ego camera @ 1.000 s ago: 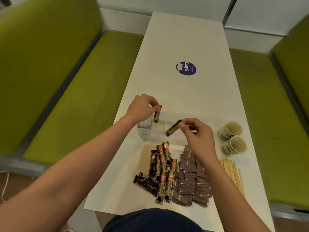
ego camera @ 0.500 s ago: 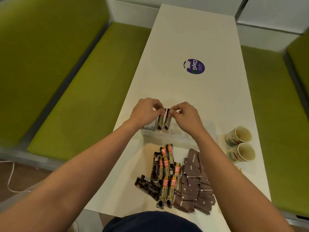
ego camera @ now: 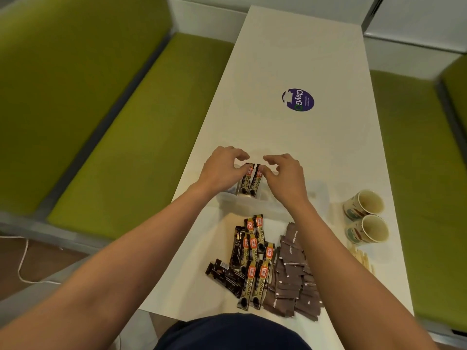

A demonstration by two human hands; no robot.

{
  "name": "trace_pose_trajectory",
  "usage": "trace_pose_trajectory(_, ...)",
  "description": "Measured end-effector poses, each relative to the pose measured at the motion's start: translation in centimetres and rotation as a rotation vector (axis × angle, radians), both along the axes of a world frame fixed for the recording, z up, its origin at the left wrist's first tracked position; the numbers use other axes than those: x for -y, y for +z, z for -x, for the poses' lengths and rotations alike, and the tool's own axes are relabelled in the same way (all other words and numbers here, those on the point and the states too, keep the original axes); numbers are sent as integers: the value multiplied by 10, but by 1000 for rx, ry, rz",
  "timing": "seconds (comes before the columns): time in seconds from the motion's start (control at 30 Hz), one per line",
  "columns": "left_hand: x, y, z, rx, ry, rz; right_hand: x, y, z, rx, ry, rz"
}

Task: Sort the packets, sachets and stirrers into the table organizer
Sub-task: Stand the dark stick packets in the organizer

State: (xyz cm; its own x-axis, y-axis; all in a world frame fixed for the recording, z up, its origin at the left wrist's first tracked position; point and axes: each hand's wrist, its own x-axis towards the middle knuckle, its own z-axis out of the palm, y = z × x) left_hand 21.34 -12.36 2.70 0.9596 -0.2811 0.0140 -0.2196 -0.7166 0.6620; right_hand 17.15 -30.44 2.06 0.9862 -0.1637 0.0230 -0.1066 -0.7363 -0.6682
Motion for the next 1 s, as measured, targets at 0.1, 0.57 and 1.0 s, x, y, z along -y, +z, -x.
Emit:
trace_pose_trajectory(0.1,-7,7,12,36,20,6,-1,8,23,60,-20,-41)
trace_pose_trajectory(0.57,-37,-29,165,-205,67,14,-17,-16,140,-208,153,242)
trace_pose_trajectory(1.0,-7,-30,146,-257,-133,-169,-17,-8,133,-227,-24,-297)
